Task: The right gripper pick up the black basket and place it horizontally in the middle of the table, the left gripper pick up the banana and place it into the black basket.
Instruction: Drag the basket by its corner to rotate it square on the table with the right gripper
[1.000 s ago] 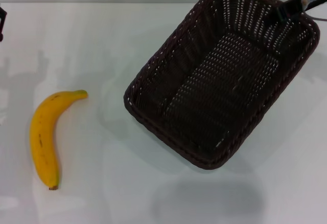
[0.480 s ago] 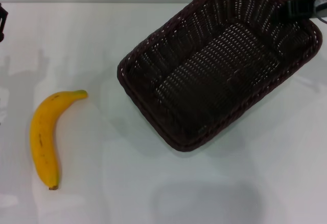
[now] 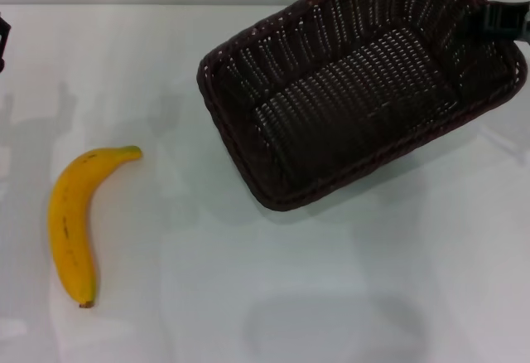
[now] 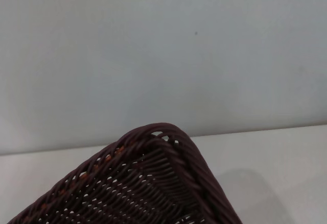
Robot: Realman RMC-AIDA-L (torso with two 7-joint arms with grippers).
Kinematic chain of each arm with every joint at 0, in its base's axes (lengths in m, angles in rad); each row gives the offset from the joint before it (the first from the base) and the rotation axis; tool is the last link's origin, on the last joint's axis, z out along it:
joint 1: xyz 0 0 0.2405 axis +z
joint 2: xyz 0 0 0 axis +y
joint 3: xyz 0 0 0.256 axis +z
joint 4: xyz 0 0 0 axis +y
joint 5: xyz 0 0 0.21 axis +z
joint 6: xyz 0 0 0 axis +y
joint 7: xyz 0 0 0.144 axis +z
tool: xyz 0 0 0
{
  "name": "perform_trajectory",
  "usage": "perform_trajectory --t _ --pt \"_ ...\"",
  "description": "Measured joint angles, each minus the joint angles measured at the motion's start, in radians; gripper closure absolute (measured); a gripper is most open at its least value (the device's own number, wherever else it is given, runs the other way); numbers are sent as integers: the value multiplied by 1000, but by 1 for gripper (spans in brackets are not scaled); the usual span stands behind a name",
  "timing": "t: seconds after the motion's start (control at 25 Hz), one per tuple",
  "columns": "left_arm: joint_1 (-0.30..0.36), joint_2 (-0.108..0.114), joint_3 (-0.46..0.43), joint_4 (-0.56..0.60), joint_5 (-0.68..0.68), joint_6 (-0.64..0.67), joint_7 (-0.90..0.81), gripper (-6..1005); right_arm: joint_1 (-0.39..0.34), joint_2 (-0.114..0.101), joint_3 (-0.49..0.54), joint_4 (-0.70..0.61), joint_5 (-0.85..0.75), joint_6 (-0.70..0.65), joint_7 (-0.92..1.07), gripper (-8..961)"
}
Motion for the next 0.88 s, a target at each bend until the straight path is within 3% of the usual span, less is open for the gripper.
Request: perform_trajectory --t 0.44,0.88 --pt "-8 2 -2 -15 0 1 -1 116 -122 0 -197 141 35 -145 165 745" --pt "-9 5 -12 -22 0 1 -1 116 -148 0 -305 157 44 -224 225 748"
